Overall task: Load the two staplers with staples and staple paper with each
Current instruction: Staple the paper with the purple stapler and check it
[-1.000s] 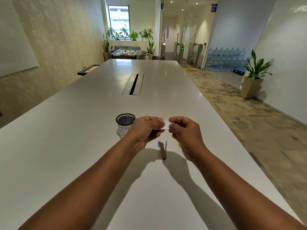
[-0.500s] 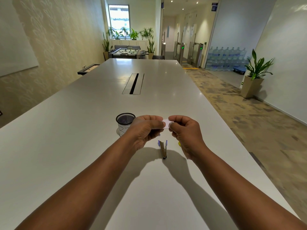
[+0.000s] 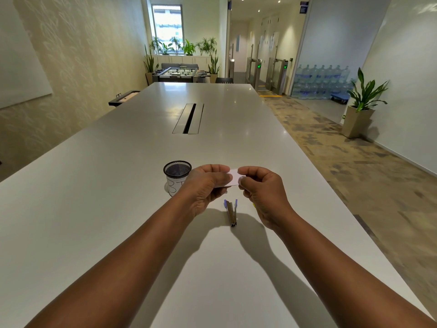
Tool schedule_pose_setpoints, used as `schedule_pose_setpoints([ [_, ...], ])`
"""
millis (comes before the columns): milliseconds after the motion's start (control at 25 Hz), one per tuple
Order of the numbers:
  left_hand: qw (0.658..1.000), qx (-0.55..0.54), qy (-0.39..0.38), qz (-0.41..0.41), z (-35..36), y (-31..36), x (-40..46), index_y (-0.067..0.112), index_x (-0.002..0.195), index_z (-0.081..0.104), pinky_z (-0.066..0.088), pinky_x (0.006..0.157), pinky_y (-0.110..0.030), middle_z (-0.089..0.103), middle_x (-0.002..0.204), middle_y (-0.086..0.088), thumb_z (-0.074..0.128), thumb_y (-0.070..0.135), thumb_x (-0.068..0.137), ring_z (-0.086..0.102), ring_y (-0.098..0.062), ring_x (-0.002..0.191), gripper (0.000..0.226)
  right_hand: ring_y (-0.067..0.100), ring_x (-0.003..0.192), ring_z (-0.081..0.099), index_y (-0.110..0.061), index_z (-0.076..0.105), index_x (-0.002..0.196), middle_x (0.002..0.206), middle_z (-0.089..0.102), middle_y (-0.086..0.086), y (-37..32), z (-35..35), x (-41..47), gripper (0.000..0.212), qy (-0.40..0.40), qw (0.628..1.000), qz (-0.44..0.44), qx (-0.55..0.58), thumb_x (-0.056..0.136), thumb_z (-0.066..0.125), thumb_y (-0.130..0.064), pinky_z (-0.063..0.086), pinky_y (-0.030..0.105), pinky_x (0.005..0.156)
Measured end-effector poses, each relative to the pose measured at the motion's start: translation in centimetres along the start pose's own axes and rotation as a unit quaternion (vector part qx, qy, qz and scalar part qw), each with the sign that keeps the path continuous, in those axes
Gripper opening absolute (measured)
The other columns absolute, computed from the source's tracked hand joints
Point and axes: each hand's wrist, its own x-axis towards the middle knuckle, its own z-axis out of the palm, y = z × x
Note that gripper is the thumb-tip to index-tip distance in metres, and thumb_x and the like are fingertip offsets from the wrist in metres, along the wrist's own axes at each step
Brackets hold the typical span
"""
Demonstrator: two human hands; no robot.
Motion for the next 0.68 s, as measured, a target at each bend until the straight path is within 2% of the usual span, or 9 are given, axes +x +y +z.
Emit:
schedule_pose_setpoints([
  [160,1.000,-0.015,0.026,-0.005,-0.01,-0.15,0.20,0.009,0.091,0.074,0.058,0.058,-0.026,0.077,0.083,-0.009,0.080,0.003,0.082,0.072,-0.024,0.078,0.013,0.009,0.064,0.063,-0.015,0.077,0.097,0.077,0.074,0.001,0.00,0.00,0.14,0.020,-0.009,1.000,-0.002,-0.004,0.085,0.069,-0.002,0.047,0.020,0.055],
  [280,1.000,-0.023,-0.014,-0.001,-0.19,-0.10,0.15,0.007,0.098,0.072,0.062,0.070,-0.028,0.076,0.090,-0.013,0.077,-0.010,0.079,0.070,-0.027,0.084,0.025,0.010,0.067,0.065,-0.016,0.077,0.098,0.082,0.076,0.005,0.13,-0.09,0.36,0.020,-0.002,1.000,0.003,-0.008,0.085,0.069,-0.002,0.050,0.024,0.060],
  [400,1.000,-0.014,-0.019,0.001,-0.21,-0.08,0.26,0.005,0.101,0.071,0.062,0.078,-0.032,0.075,0.094,-0.015,0.075,-0.014,0.078,0.071,-0.027,0.084,0.030,0.011,0.067,0.065,-0.016,0.077,0.098,0.081,0.075,0.006,0.31,-0.11,0.58,0.021,0.001,1.000,0.008,-0.003,0.085,0.069,-0.002,0.049,0.026,0.062],
  [560,0.999,-0.040,0.030,-0.016,0.14,-0.26,0.64,0.006,0.092,0.073,0.062,0.065,-0.027,0.076,0.083,-0.012,0.076,-0.003,0.083,0.069,-0.025,0.078,0.013,0.010,0.065,0.064,-0.014,0.076,0.099,0.077,0.074,0.001,0.33,0.03,0.75,0.020,-0.012,1.000,0.004,-0.007,0.084,0.069,-0.002,0.048,0.024,0.058],
  [680,0.998,-0.048,0.027,-0.029,0.14,-0.25,0.79,0.005,0.093,0.074,0.061,0.063,-0.026,0.077,0.082,-0.011,0.078,-0.002,0.082,0.069,-0.026,0.079,0.014,0.010,0.065,0.064,-0.014,0.077,0.098,0.077,0.074,0.002,0.22,0.06,0.88,0.020,-0.008,1.000,0.005,-0.005,0.084,0.069,-0.002,0.049,0.025,0.060],
])
